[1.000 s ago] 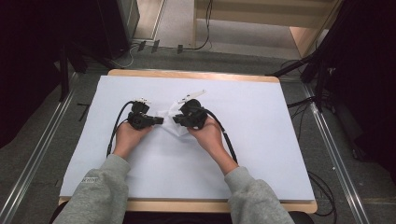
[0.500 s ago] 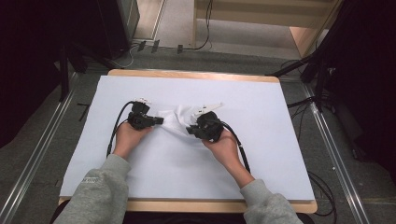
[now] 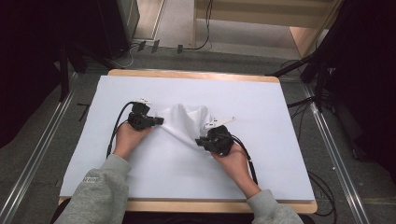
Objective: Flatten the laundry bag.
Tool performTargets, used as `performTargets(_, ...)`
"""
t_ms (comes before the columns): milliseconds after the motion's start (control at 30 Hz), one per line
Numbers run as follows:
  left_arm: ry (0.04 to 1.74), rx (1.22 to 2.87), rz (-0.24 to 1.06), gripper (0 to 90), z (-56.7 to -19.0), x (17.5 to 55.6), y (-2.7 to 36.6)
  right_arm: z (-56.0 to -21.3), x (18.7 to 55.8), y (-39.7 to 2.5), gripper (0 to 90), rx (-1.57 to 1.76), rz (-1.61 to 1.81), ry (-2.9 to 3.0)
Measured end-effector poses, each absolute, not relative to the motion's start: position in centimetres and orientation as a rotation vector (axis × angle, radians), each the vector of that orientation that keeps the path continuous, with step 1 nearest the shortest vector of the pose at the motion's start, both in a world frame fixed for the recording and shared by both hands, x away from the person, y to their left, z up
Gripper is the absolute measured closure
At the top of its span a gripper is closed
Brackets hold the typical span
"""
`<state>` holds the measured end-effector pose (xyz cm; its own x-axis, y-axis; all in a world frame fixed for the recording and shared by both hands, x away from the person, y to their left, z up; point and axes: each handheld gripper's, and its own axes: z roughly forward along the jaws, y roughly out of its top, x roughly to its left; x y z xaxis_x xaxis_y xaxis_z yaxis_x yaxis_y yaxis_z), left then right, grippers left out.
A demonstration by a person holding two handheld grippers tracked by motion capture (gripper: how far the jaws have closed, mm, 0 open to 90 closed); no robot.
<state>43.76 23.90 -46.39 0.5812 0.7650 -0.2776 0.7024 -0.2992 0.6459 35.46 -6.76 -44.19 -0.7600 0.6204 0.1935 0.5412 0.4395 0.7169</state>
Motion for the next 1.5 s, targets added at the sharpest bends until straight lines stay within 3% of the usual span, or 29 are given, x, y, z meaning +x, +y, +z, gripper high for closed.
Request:
performTargets(200,1.170,2.051,0.104,90.0,-46.4,43.7,23.9,-44.3,34.4,-7.4,87.0,1.055,1.235,2.565)
performTargets(600,1.184,2.028,0.049,84.4,-45.9,43.5,24.0,-42.2,33.4,-10.3,74.4,1.071,1.313,2.464)
performTargets(1200,1.132,2.007,0.068,72.3,-42.6,40.0,24.7,-43.2,39.1,-11.4,52.0,1.199,1.249,2.387)
performTargets(1300,1.139,2.011,0.076,69.5,-42.3,39.1,25.0,-43.4,39.6,-11.1,51.7,1.196,1.232,2.392)
performTargets(1367,1.137,2.016,0.079,66.2,-42.2,38.5,25.2,-43.9,40.4,-10.7,61.6,1.211,1.237,2.400)
performTargets(1433,1.136,2.016,0.079,65.3,-42.1,37.9,25.4,-44.2,40.8,-10.5,65.2,1.222,1.238,2.411)
performTargets(1467,1.132,2.016,0.087,64.7,-41.9,37.4,25.7,-44.3,41.0,-10.3,78.2,1.229,1.233,2.418)
performTargets(1500,1.132,2.016,0.087,64.2,-41.9,37.4,25.7,-44.3,41.0,-10.3,78.2,1.229,1.233,2.418)
